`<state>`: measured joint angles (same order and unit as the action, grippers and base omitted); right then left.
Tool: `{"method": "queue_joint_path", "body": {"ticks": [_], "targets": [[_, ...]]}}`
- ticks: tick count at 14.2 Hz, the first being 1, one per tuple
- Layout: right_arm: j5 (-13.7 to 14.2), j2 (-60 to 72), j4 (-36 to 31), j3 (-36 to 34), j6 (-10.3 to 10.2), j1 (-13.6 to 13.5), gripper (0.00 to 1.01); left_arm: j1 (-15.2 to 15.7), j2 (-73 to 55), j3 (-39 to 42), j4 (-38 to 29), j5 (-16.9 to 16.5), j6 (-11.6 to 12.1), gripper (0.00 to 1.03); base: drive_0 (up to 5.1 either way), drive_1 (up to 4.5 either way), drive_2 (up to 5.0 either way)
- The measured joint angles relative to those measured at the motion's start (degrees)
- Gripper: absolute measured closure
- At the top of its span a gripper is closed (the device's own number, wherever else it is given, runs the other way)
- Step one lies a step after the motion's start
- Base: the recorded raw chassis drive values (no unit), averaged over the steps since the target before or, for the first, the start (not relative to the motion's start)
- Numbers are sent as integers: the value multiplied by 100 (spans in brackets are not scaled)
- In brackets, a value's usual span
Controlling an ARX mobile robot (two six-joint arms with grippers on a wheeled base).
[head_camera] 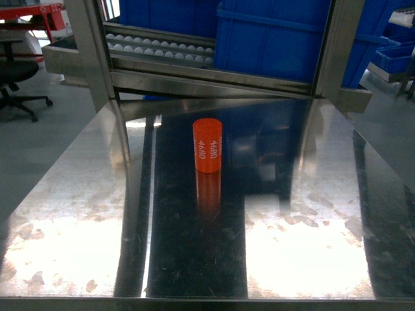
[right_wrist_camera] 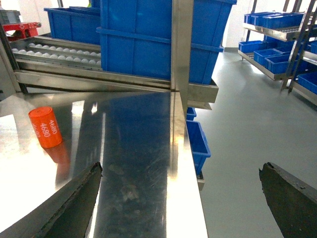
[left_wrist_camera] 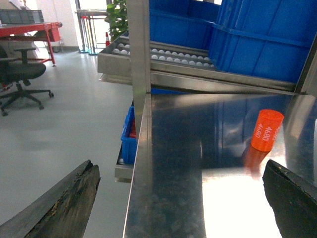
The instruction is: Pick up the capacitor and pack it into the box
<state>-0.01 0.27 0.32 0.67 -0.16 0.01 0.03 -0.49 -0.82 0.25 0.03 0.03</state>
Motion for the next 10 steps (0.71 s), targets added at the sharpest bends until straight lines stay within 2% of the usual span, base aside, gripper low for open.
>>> {"method": "queue_joint_path", "body": {"ticks": [10], "targets": [[0, 0, 0, 0, 0, 0, 3, 0, 0, 0, 0, -2, 0, 5, 0, 0, 0]]}}
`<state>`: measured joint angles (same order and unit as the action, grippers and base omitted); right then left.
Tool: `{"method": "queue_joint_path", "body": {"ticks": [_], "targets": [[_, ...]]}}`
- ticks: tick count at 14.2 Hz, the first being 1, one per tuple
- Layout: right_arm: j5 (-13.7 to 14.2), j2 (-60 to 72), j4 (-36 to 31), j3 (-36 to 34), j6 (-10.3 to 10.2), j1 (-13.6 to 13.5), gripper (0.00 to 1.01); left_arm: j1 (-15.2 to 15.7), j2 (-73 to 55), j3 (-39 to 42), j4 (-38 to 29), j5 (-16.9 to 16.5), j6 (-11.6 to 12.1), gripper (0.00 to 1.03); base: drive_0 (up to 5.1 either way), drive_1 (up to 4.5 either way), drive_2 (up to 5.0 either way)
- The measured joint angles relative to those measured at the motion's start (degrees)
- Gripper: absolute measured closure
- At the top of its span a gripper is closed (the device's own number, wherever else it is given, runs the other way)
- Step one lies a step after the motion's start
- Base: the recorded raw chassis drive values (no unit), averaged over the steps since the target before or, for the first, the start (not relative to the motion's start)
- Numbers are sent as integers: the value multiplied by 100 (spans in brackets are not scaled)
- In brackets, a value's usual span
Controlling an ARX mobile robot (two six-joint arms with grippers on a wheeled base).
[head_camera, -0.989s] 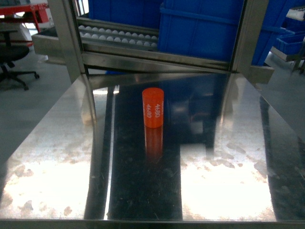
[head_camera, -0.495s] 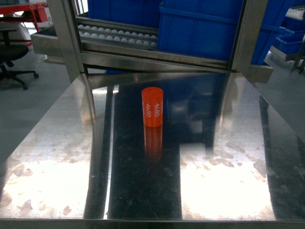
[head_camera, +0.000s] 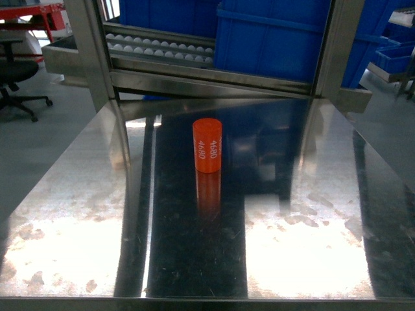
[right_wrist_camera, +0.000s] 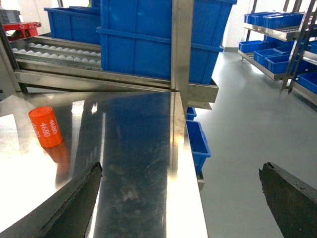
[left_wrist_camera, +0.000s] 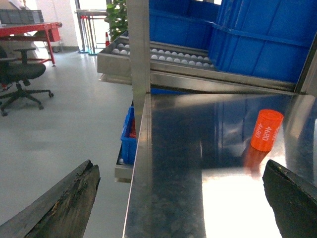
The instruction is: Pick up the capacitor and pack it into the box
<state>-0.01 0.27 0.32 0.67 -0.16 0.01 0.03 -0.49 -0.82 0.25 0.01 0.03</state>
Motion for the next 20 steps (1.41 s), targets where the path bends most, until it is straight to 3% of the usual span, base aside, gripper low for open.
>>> {"method": "queue_joint_path", "body": {"ticks": [9, 10, 11, 12, 14, 15, 16, 18, 20], "targets": [[0, 0, -2, 0, 0, 0, 3, -24, -20, -7, 74, 70, 7, 5, 0, 0, 0], [4, 0, 2, 0, 2, 0, 3, -420, -529, -120, 190, 802, 37, 5, 0, 0, 0], [-2, 0, -4, 0, 0, 0, 3, -708, -1499, -168, -632, 1252, 94, 5, 0, 0, 0], [0, 0, 0, 0, 2, 2, 3, -815, -2586, -273, -1751, 1445, 203, 5, 0, 0, 0], [0, 0, -2, 0, 2, 0, 3, -1062, -5080, -1246, -3991, 1357, 415, 5, 0, 0, 0], [0, 0, 0, 0, 2, 0, 3, -1300, -6190, -1908, -4669, 1217, 503, 5, 0, 0, 0], [0, 0, -2, 0, 2, 0, 3, -1545, -7200, -2516, -4909, 1161, 608, 5, 0, 0, 0], [0, 0, -2, 0, 2, 0, 3, -1971, -8856, -3571, -4924, 1132, 603, 5, 0, 0, 0], [0, 0, 0, 0, 0, 0, 3, -2168, -10118, -4621, -4824, 1080, 393, 5, 0, 0, 0]]}}
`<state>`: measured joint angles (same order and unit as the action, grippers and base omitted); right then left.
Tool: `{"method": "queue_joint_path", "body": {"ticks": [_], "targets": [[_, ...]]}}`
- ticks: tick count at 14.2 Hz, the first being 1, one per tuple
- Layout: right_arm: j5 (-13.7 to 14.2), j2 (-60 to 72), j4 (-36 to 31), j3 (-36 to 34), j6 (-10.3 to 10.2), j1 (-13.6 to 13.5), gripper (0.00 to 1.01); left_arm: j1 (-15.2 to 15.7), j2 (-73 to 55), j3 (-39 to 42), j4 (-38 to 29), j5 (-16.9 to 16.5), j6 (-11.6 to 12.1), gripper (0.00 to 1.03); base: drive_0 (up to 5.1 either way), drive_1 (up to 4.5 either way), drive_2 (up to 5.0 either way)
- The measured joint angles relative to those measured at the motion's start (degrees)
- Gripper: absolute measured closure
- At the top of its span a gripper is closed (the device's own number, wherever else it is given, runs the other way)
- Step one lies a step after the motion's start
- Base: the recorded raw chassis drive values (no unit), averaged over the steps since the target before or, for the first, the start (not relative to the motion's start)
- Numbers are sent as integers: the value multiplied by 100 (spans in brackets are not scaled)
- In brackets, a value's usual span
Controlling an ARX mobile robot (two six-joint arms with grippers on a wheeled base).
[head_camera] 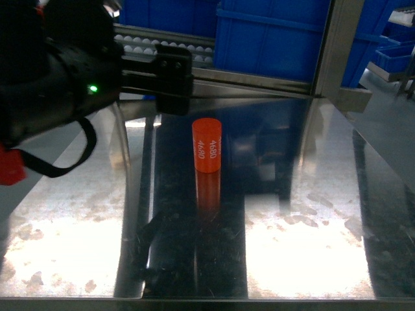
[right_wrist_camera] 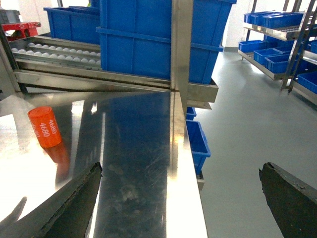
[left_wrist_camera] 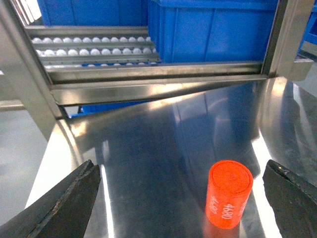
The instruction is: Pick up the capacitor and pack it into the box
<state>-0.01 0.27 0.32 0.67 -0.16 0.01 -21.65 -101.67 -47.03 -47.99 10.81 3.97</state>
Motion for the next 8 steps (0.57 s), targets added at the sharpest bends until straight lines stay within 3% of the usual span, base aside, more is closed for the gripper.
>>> {"method": "queue_joint_path", "body": {"ticks": [3, 8], "targets": [[0, 0, -2, 0, 2, 0, 3, -219, -1386, -1126, 87, -254, -70, 5, 0, 0, 0], [0, 0, -2, 0, 2, 0, 3, -232, -2430, -1923, 431, -385, -184, 5, 0, 0, 0]]}}
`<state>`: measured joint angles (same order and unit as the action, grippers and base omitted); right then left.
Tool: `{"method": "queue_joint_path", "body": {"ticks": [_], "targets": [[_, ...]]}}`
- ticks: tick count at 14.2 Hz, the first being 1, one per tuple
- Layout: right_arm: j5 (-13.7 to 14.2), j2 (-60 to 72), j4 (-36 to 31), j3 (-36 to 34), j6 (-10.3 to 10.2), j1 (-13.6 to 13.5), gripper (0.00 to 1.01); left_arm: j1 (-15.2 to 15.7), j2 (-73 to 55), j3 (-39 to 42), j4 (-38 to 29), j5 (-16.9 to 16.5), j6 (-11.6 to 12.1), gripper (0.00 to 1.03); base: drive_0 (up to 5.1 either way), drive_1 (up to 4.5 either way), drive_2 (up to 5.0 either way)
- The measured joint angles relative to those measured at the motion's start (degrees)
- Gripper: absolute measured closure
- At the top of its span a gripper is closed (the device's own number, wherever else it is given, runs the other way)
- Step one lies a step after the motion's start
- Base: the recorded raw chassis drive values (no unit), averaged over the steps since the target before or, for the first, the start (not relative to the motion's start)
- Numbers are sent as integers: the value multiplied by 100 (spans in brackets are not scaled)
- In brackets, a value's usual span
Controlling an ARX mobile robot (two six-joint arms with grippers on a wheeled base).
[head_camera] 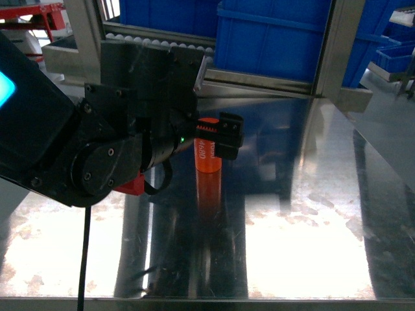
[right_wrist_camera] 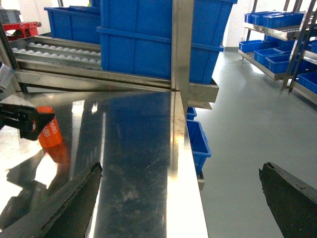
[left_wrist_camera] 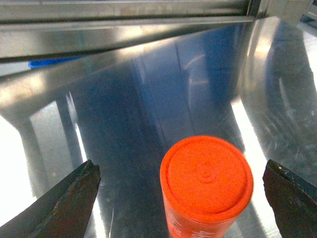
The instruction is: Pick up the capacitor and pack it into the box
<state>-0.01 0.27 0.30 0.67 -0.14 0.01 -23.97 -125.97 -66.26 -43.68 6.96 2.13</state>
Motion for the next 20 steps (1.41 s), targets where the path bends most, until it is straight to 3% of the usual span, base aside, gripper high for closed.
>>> {"method": "queue_joint_path", "body": {"ticks": [2, 7, 8, 12, 13, 15, 17, 20], "targets": [[0, 0, 2, 0, 0, 0, 3, 46, -459, -166, 28, -170, -131, 5, 0, 0, 0], [0, 0, 0, 0, 0, 0, 3, 48, -925, -439, -437, -225, -170, 5, 0, 0, 0], [0, 0, 2, 0, 0, 0, 3, 48, -938, -461, -444, -214, -175, 11, 0, 0, 0], [0, 0, 0, 0, 0, 0, 3, 48, -949, -496, -398, -190, -234, 55, 0, 0, 0], [0, 0, 2, 0, 0, 0, 3, 50, -839, -374, -398, -90, -337, 57, 0, 0, 0], [0, 0, 0, 0, 0, 0, 3, 90, -116, 356, -555, 308, -476, 58, 0, 0, 0], [0, 0, 0, 0, 0, 0, 3, 216, 946, 1176, -916, 400, -474, 58, 0, 0, 0], [0, 0, 0, 0, 0, 0, 3, 516, 2734, 2629, -841, 695, -474, 58, 0, 0, 0]]}}
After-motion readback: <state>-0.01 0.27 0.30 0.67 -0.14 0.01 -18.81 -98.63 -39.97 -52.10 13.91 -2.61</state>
